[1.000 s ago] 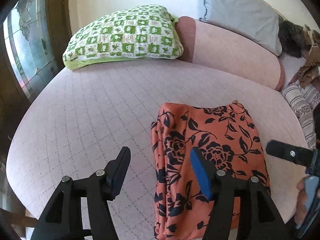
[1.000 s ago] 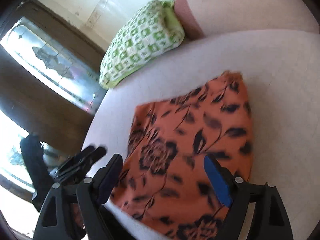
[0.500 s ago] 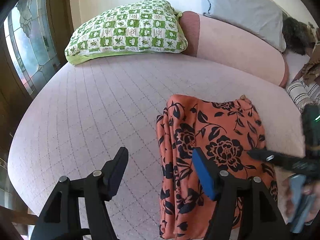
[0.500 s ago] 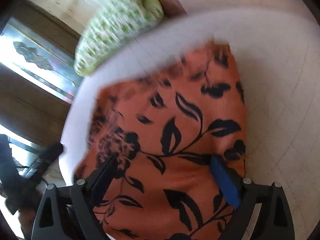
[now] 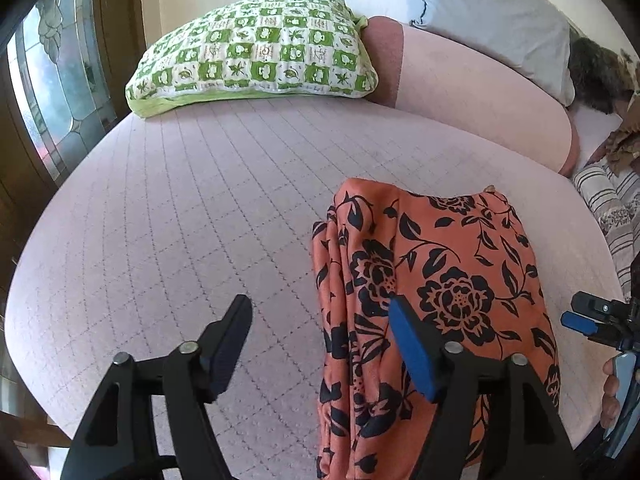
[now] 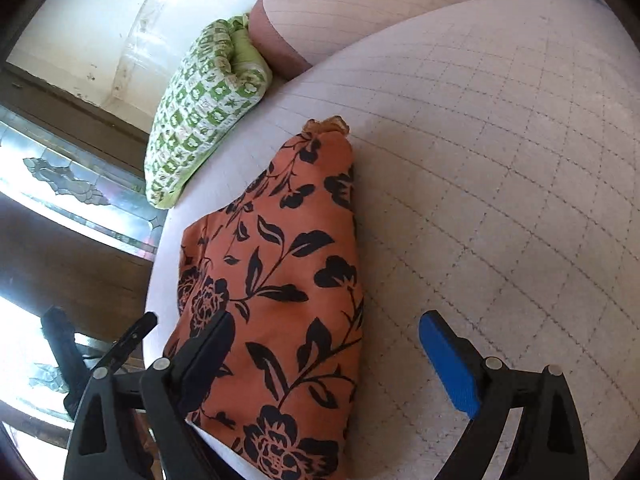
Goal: Fold small clothes
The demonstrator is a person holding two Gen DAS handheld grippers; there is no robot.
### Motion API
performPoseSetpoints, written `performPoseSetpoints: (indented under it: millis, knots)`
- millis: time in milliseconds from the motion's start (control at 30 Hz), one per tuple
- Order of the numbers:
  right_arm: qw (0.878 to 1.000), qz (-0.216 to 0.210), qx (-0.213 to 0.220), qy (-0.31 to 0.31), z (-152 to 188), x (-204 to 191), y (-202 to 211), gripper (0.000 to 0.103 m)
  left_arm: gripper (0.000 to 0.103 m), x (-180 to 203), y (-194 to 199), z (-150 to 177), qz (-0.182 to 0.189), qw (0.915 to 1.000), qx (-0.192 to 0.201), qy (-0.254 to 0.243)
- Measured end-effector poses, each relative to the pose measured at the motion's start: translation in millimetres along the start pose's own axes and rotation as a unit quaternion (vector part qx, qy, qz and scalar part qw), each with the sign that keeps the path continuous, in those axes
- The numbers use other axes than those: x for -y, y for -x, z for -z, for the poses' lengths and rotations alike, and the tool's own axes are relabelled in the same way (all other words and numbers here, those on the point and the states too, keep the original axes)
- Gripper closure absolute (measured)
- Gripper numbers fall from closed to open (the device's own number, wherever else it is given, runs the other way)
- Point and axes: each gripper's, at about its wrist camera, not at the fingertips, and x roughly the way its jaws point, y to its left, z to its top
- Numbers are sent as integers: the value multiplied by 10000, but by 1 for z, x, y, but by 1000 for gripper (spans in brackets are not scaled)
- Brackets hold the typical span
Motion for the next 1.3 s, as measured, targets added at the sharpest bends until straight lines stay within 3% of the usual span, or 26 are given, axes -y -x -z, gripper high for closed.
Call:
performPoseSetpoints:
  millis: [200, 333, 400, 433, 467, 500, 567, 633, 967, 1200, 1300]
  knots:
    - [9994, -203, -279, 4, -1, 0, -17, 8, 23, -16, -30, 2, 1003, 9929, -205, 604]
    - [9977, -322, -596, -25, 1, -6, -44, 8, 23, -8, -65, 13, 1132, 9908, -653, 362]
    - [9976, -201, -613, 265, 3, -16, -51, 9, 30, -6, -73, 19, 1153, 9907, -675, 252]
    - [9973, -121, -628, 373, 4, -20, -54, 21, 59, -6, -74, 20, 1332, 9885, -661, 265]
    - [9966, 8, -681, 456, 3, -23, -56, 37, 67, -8, -75, 18, 1471, 9856, -759, 336]
    - [9964, -17, -711, 464, 1, -24, -55, 40, 70, -8, -73, 16, 1477, 9855, -760, 350]
    - [9961, -67, -700, 540, -2, -26, -48, 56, 74, 1, -66, 14, 1400, 9879, -660, 105]
    - [9956, -72, -623, 696, -4, -33, -37, 60, 75, 10, -54, 12, 1420, 9888, -460, -27]
    - [9933, -103, 76, 1152, -16, -53, 30, 61, 75, 49, -10, -8, 1738, 9841, 244, -283]
    - [9910, 84, 418, 1268, -17, -49, 21, 61, 75, 107, -5, -39, 1837, 9804, 443, -554]
    - [9901, 205, 510, 1295, -27, -39, 41, 61, 75, 119, 0, -43, 1897, 9793, 419, -576]
